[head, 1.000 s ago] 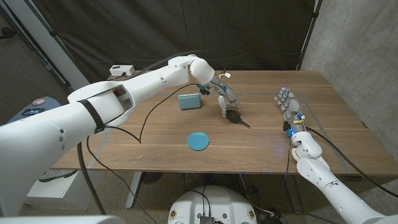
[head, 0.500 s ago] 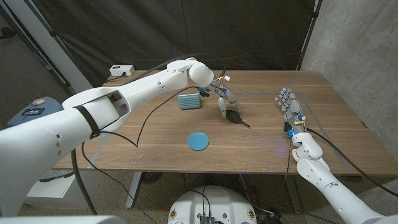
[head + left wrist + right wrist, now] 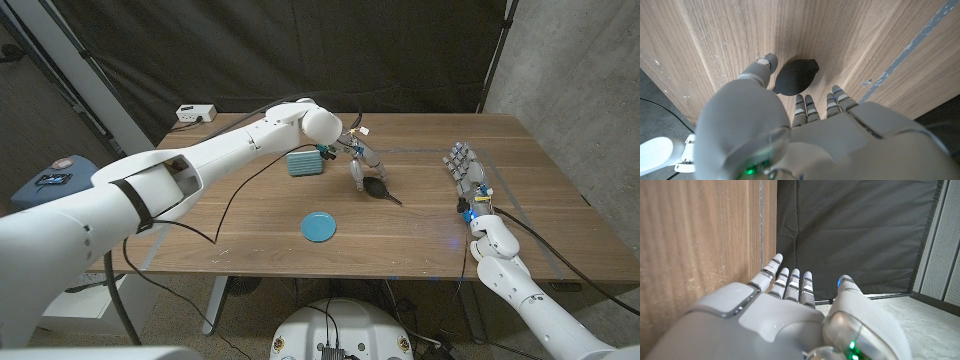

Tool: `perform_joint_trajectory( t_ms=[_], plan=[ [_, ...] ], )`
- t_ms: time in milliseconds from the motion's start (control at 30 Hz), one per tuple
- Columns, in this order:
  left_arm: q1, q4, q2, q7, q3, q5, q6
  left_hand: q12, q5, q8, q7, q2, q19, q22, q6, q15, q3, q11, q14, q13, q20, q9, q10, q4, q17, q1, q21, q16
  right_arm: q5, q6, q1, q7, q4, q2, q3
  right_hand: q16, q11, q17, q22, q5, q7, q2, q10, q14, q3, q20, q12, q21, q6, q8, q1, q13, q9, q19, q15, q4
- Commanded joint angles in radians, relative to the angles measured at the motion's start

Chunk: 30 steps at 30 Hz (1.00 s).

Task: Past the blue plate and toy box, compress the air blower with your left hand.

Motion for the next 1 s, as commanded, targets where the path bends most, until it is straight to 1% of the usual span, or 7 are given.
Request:
perform_joint_trajectory(
  t_ms=[33, 100, 133, 200, 367, 733, 1000],
  plan=[
    [0.049, -0.096, 0.045, 0.045, -0.022, 0.074, 0.046, 0.014, 0.006, 0.011, -0.002, -0.004, 0.006, 0.002, 0.017, 0.002, -0.002, -0.002, 0.012, 0.008, 0.005, 0.006, 0.014, -0.004, 0.003, 0.014, 0.008, 0.008, 0.019, 0.014, -0.003, 0.026, 0.018, 0.011, 0.008, 0.003, 0.005, 0.0, 0.003, 0.0, -0.003, -0.001, 0.003, -0.002, 0.001, -0.016, 0.007, -0.005, 0.0, 0.005, -0.006, 0.004, 0.0, 0.012, -0.018, -0.005],
    [0.06, -0.121, 0.058, 0.061, -0.026, 0.097, 0.053, 0.015, 0.006, 0.012, -0.003, -0.004, 0.007, 0.002, 0.018, 0.001, -0.003, 0.001, 0.014, 0.01, 0.005, 0.007, 0.013, -0.004, 0.003, 0.015, 0.007, 0.008, 0.023, 0.017, -0.003, 0.032, 0.022, 0.013, 0.009, 0.004, 0.005, 0.0, 0.003, 0.0, -0.003, -0.001, 0.003, -0.001, 0.001, -0.015, 0.007, -0.005, 0.001, 0.005, -0.006, 0.004, 0.0, 0.012, -0.018, -0.005],
    [0.068, -0.132, 0.065, 0.071, -0.03, 0.105, 0.056, 0.016, 0.006, 0.012, -0.002, -0.005, 0.007, 0.002, 0.019, 0.0, -0.003, 0.003, 0.015, 0.011, 0.005, 0.007, 0.013, -0.004, 0.003, 0.016, 0.007, 0.008, 0.025, 0.018, -0.003, 0.034, 0.023, 0.014, 0.01, 0.004, 0.001, 0.0, 0.003, 0.0, -0.003, -0.001, 0.004, -0.001, 0.001, -0.015, 0.008, -0.005, 0.001, 0.005, -0.007, 0.004, 0.0, 0.012, -0.018, -0.005],
    [0.08, -0.149, 0.074, 0.074, -0.04, 0.109, 0.067, 0.021, 0.006, 0.015, 0.0, -0.005, 0.012, 0.002, 0.028, -0.001, -0.003, 0.006, 0.019, 0.014, 0.006, 0.009, 0.018, -0.004, 0.003, 0.018, 0.008, 0.008, 0.028, 0.019, -0.003, 0.038, 0.025, 0.015, 0.011, 0.004, 0.004, 0.0, 0.003, 0.0, -0.003, -0.001, 0.005, -0.001, 0.001, -0.015, 0.008, -0.005, 0.001, 0.005, -0.007, 0.004, 0.0, 0.012, -0.017, -0.006],
    [0.11, -0.188, 0.095, 0.104, -0.058, 0.136, 0.082, 0.028, 0.007, 0.02, -0.001, -0.007, 0.022, 0.002, 0.041, -0.009, -0.004, 0.004, 0.035, 0.021, 0.008, 0.012, 0.018, -0.004, 0.003, 0.024, 0.01, 0.009, 0.033, 0.022, -0.001, 0.049, 0.032, 0.017, 0.011, 0.004, 0.007, 0.0, 0.003, 0.0, -0.002, -0.001, 0.005, -0.001, 0.001, -0.015, 0.008, -0.005, 0.001, 0.005, -0.008, 0.004, 0.0, 0.013, -0.017, -0.006],
    [0.157, -0.233, 0.112, 0.145, -0.082, 0.181, 0.103, 0.038, 0.009, 0.021, -0.003, -0.009, 0.03, 0.003, 0.043, -0.011, -0.006, 0.005, 0.047, 0.031, 0.008, 0.017, 0.02, -0.005, 0.004, 0.032, 0.01, 0.008, 0.052, 0.029, 0.001, 0.082, 0.051, 0.028, 0.014, 0.005, 0.005, -0.001, 0.003, 0.0, -0.003, 0.0, 0.005, 0.0, 0.002, -0.015, 0.008, -0.006, 0.001, 0.005, -0.01, 0.004, 0.0, 0.014, -0.017, -0.008],
    [0.182, -0.257, 0.113, 0.157, -0.092, 0.205, 0.126, 0.044, 0.01, 0.019, -0.001, -0.012, 0.033, 0.003, 0.04, -0.012, -0.007, 0.012, 0.054, 0.039, 0.009, 0.021, 0.016, -0.004, 0.004, 0.038, 0.008, 0.006, 0.066, 0.033, -0.005, 0.101, 0.057, 0.031, 0.02, 0.005, 0.007, -0.001, 0.003, 0.0, -0.004, 0.0, 0.007, 0.0, 0.002, -0.014, 0.009, -0.007, 0.001, 0.005, -0.011, 0.004, 0.0, 0.014, -0.018, -0.009]
  ],
)
